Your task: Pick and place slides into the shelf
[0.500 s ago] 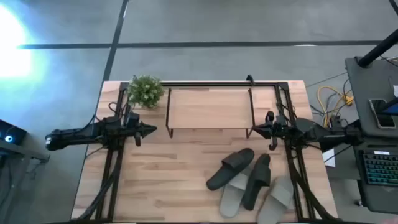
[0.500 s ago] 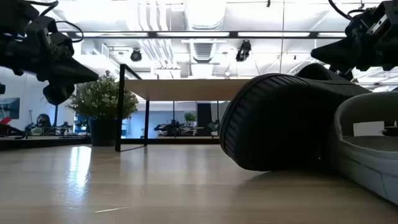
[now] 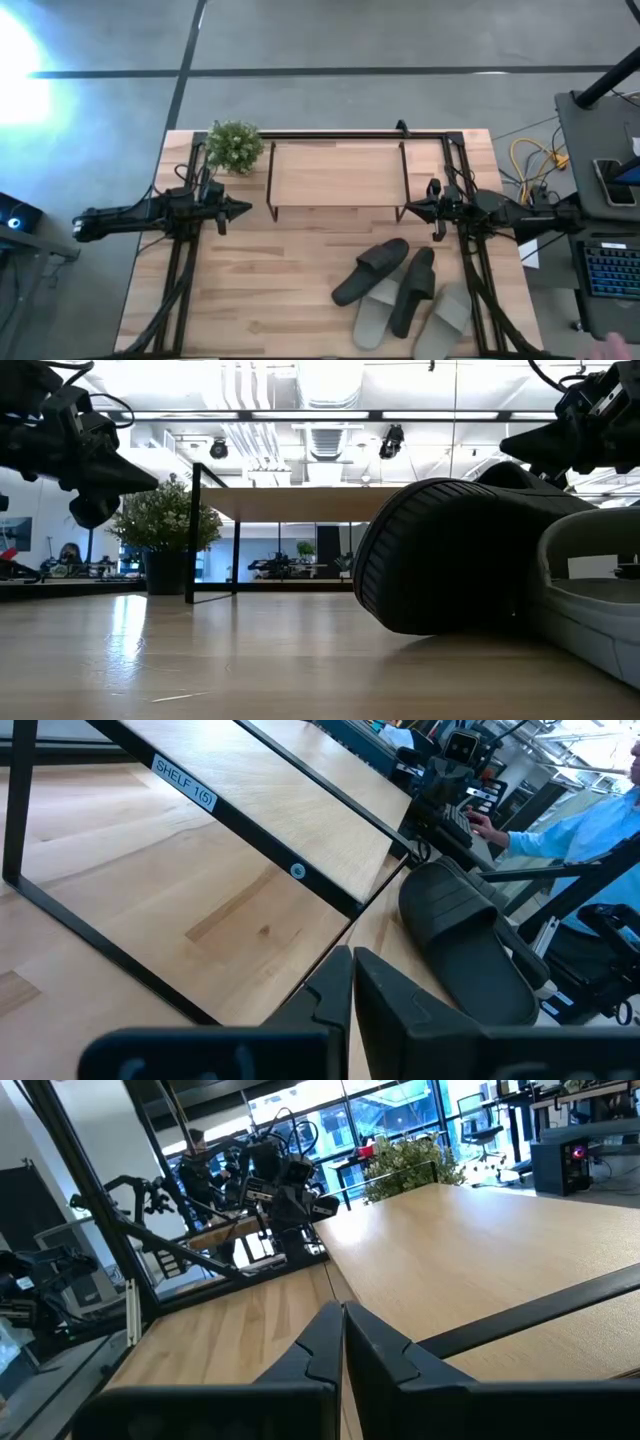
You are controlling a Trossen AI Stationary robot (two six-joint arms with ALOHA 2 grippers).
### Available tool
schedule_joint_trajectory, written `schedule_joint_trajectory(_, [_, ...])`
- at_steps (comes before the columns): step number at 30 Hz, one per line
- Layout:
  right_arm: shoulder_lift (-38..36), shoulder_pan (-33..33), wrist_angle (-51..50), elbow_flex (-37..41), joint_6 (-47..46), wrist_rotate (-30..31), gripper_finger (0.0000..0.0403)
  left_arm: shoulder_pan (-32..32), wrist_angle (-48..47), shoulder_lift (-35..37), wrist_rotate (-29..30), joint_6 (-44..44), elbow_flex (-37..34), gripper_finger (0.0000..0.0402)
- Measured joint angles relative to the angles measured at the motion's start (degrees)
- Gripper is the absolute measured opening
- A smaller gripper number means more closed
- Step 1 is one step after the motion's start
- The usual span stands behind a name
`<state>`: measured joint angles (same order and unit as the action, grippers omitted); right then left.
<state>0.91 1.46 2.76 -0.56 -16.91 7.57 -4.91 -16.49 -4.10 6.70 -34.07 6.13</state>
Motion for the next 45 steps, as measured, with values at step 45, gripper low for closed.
schedule_joint_trajectory(45, [-0.02, 0.03, 13.59, 0.02, -27.77, -2.11, 0.0009, 0.01, 0.02, 0.0, 0.0, 0.0, 0.0, 0.0])
